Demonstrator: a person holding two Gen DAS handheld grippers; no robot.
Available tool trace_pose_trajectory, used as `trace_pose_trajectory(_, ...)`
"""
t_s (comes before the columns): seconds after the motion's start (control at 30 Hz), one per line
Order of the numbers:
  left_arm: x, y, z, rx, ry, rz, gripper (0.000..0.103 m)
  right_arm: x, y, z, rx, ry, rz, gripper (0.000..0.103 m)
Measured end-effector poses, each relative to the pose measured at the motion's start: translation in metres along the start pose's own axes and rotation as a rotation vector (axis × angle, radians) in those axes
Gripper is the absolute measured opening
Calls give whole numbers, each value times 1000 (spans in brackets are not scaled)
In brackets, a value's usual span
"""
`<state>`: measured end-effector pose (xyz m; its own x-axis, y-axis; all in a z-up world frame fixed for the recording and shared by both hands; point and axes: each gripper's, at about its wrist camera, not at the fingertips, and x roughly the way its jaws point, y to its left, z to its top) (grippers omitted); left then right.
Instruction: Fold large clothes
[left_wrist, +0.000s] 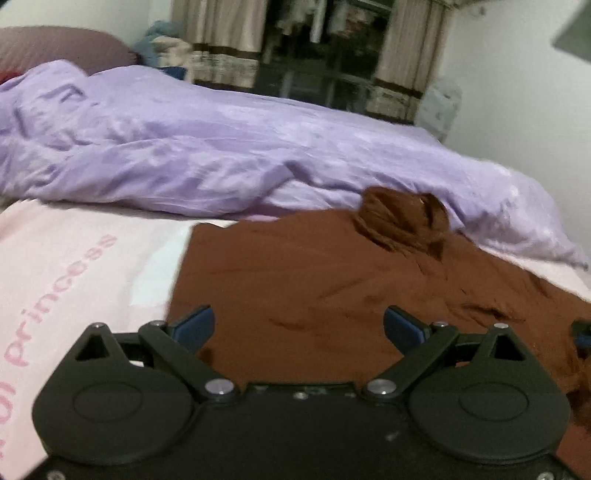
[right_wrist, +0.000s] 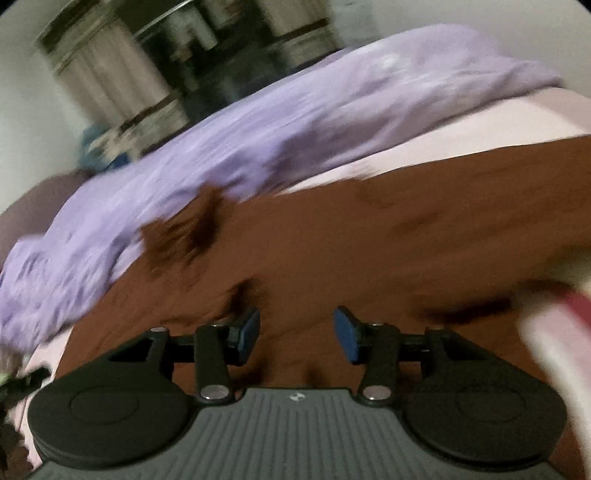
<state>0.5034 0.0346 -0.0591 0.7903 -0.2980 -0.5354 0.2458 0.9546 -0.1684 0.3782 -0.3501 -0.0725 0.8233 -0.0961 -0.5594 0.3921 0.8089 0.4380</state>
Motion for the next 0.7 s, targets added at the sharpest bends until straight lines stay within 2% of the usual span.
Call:
trace_pose_trajectory(0.13,32,-3,-18,-5,88,41,99,-28,-90,23,191,-80,-148,68)
trace_pose_trajectory(0.3,46,-6,-33,50,81,68,103,-57,-198,43,356,-191,-342,69)
trace_pose_trajectory(0.37,48,-9,-32,72,83,83,103,-63,-235,46,428,-214,-393,70)
trace_pose_trajectory(0.5,45,-14,-30,83,79,95,103,-59,-290,47,562,-245,-364,70)
trace_pose_trajectory(0.7,40,-18,-27,102,72,119,103,-48,-328,55,691,-370,-280,72)
